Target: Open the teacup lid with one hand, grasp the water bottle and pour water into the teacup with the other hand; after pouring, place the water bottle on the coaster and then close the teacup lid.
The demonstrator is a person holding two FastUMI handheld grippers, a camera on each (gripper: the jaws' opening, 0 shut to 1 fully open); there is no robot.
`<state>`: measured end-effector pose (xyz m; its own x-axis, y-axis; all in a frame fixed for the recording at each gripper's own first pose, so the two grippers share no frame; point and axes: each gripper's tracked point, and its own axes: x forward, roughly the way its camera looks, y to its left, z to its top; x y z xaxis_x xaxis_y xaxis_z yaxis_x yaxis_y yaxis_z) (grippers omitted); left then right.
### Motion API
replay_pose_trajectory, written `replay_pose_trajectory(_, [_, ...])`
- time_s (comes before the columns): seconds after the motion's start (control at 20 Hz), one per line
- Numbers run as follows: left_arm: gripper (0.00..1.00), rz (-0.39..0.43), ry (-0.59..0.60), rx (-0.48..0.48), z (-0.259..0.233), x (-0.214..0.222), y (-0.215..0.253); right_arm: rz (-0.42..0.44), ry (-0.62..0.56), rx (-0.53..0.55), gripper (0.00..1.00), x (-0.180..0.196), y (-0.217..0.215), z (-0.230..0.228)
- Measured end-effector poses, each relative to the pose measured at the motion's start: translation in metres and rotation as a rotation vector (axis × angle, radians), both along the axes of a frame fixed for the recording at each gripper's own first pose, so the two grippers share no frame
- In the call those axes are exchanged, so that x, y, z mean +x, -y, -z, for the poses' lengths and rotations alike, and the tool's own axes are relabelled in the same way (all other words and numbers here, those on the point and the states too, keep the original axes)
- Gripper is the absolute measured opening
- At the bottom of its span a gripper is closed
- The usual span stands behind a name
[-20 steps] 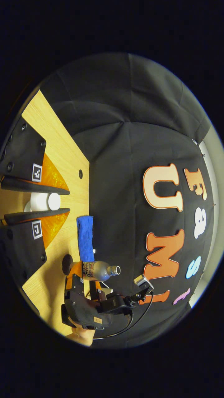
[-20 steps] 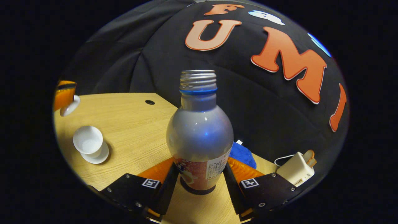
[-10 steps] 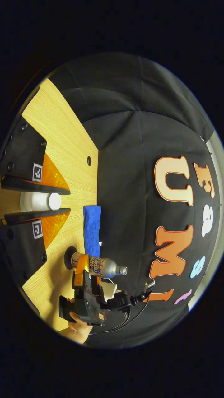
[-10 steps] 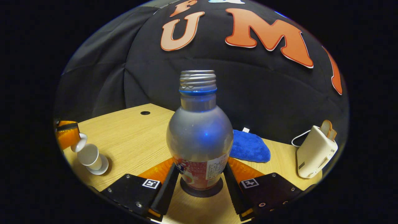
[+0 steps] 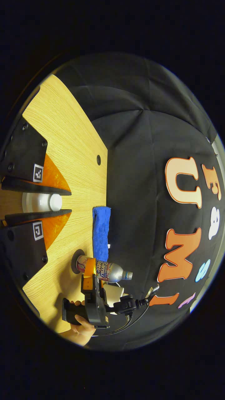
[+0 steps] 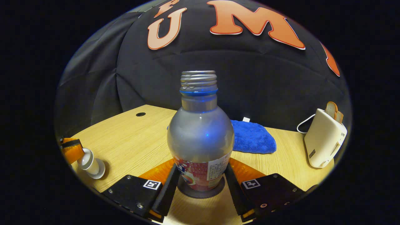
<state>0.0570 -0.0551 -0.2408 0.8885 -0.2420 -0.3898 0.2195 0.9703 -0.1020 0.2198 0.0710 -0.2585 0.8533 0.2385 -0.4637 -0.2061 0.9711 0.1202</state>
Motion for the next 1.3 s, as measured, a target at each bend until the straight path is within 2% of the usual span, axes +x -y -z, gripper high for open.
replay_pose_trajectory(0.2, [0.31, 0.001, -0.005, 0.005, 0.006, -0.002, 0.003, 0.002, 0.010, 0.002, 0.80, 0.000, 0.001, -0.001])
replay_pose_trajectory(0.25, [0.36, 0.000, -0.004, 0.010, 0.007, -0.002, 0.003, 0.004, 0.012, 0.000, 0.80, 0.001, 0.001, 0.000])
replay_pose_trajectory(0.3, [0.31, 0.001, 0.002, 0.015, 0.006, -0.002, 0.004, 0.006, 0.011, 0.002, 0.80, 0.001, 0.001, 0.000])
replay_pose_trajectory(0.4, [0.31, 0.003, 0.004, 0.023, 0.008, -0.004, 0.003, 0.009, 0.008, 0.011, 0.80, 0.002, 0.002, 0.002])
replay_pose_trajectory(0.45, [0.36, 0.008, 0.004, 0.025, 0.008, -0.005, 0.004, 0.012, 0.009, 0.014, 0.80, 0.002, 0.004, 0.002])
replay_pose_trajectory(0.6, [0.41, 0.004, 0.002, 0.027, 0.007, -0.006, 0.004, 0.026, -0.006, 0.024, 0.80, 0.003, 0.006, 0.006])
replay_pose_trajectory(0.75, [0.56, -0.010, 0.011, 0.025, 0.004, -0.006, 0.001, 0.002, -0.042, 0.079, 0.80, -0.002, -0.002, 0.004])
replay_pose_trajectory(0.8, [0.53, -0.012, 0.017, 0.024, 0.002, -0.005, 0.002, -0.006, -0.049, 0.085, 0.79, -0.003, -0.006, 0.003])
replay_pose_trajectory(0.85, [0.54, -0.014, 0.021, 0.021, -0.001, -0.005, 0.002, -0.012, -0.053, 0.083, 0.75, -0.005, -0.008, 0.003])
replay_pose_trajectory(1.05, [0.65, -0.019, 0.045, 0.014, -0.011, -0.006, 0.004, -0.007, -0.063, 0.063, 0.79, -0.004, -0.009, 0.005])
replay_pose_trajectory(1.1, [0.71, -0.022, 0.052, 0.014, -0.014, -0.006, 0.003, -0.004, -0.068, 0.062, 0.79, -0.003, -0.009, 0.005])
replay_pose_trajectory(1.15, [0.70, -0.026, 0.058, 0.014, -0.018, -0.006, 0.002, 0.002, -0.077, 0.063, 0.79, -0.003, -0.009, 0.006])
replay_pose_trajectory(1.2, [0.78, -0.030, 0.065, 0.012, -0.020, -0.006, 0.002, 0.009, -0.088, 0.065, 0.80, -0.003, -0.009, 0.007])
replay_pose_trajectory(1.3, [0.78, -0.036, 0.074, 0.014, -0.026, -0.007, 0.001, 0.009, -0.088, 0.055, 0.81, -0.002, -0.009, 0.005])
